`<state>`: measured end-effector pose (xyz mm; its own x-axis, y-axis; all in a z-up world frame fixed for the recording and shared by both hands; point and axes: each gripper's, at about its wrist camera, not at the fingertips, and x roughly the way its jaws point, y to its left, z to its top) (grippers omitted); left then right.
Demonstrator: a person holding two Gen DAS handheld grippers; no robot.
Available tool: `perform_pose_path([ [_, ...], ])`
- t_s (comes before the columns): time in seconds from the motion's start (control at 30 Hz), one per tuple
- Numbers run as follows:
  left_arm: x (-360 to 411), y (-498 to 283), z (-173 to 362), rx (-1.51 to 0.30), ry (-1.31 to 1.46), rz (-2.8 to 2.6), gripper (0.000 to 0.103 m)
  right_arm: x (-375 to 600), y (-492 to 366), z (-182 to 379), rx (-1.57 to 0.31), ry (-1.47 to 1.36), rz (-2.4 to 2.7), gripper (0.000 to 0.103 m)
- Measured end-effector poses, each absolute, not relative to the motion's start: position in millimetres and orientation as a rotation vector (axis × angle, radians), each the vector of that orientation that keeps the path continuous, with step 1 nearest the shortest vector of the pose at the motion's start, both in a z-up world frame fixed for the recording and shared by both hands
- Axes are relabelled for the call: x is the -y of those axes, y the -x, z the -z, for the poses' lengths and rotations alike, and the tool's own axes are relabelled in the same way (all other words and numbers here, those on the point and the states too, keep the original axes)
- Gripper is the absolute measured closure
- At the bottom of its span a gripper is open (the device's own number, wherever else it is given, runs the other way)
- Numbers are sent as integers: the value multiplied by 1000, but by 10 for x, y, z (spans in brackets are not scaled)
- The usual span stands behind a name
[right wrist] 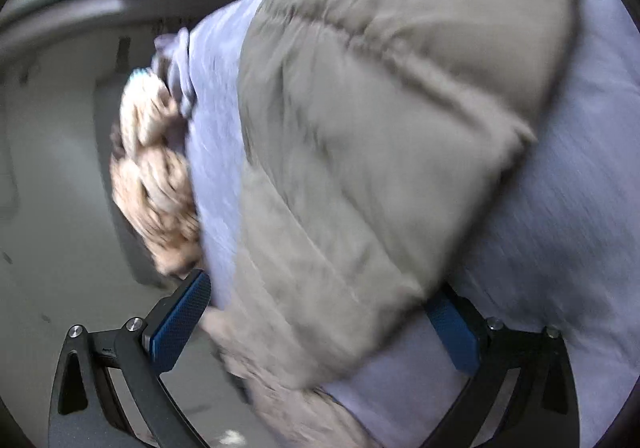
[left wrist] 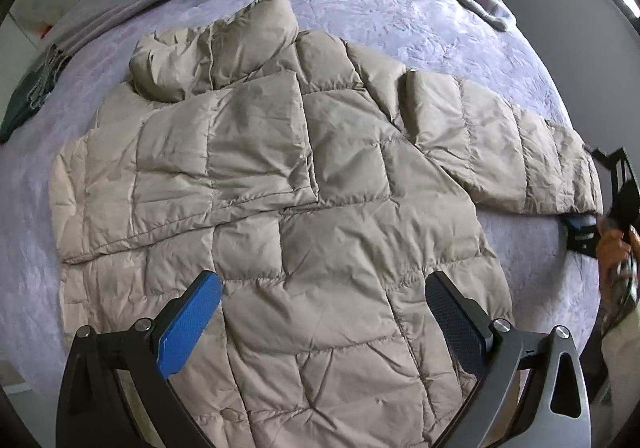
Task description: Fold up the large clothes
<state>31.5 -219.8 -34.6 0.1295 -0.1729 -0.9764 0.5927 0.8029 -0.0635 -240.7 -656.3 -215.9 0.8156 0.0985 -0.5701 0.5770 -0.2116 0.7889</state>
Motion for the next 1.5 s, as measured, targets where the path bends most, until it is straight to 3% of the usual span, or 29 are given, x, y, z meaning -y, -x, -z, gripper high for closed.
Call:
perform_pose_path([
  [0.1,2217,-336,309,-1323,-388,577,1,6667,2373,2245,-383,-1851,435,2],
  [0.17,2220,-353,276,-1313,-388,579,1,6719,2358,2279,-302,-1910,406,23],
  [0.23,2208,-370,238,-1298,-394,574,1,6734,2306,2300,-295,-1955,382,85],
  [0.27,2196,-378,226,-1293,-395,574,1,6741,2276,2305,-309,-1965,379,91],
  [0.7,1625,-711,181,-1246,-312,552,1,6551,1649,1076,-368,-1564,153,94],
  [1.0,1022,-1196,208,-1209,-280,574,1,5238,521,303,-619,-1118,18,94],
  [1.13,708,-1427,222,-1206,-259,553,1,4423,-1,415,-779,-982,-20,94],
  [1.43,115,-1695,298,-1215,-217,462,1,3326,-537,1388,-1160,-833,84,89],
  [1.47,109,-1711,328,-1219,-209,461,1,3317,-534,1456,-1185,-839,105,85],
  [1.5,110,-1719,371,-1223,-203,463,1,3338,-498,1490,-1186,-880,106,74],
])
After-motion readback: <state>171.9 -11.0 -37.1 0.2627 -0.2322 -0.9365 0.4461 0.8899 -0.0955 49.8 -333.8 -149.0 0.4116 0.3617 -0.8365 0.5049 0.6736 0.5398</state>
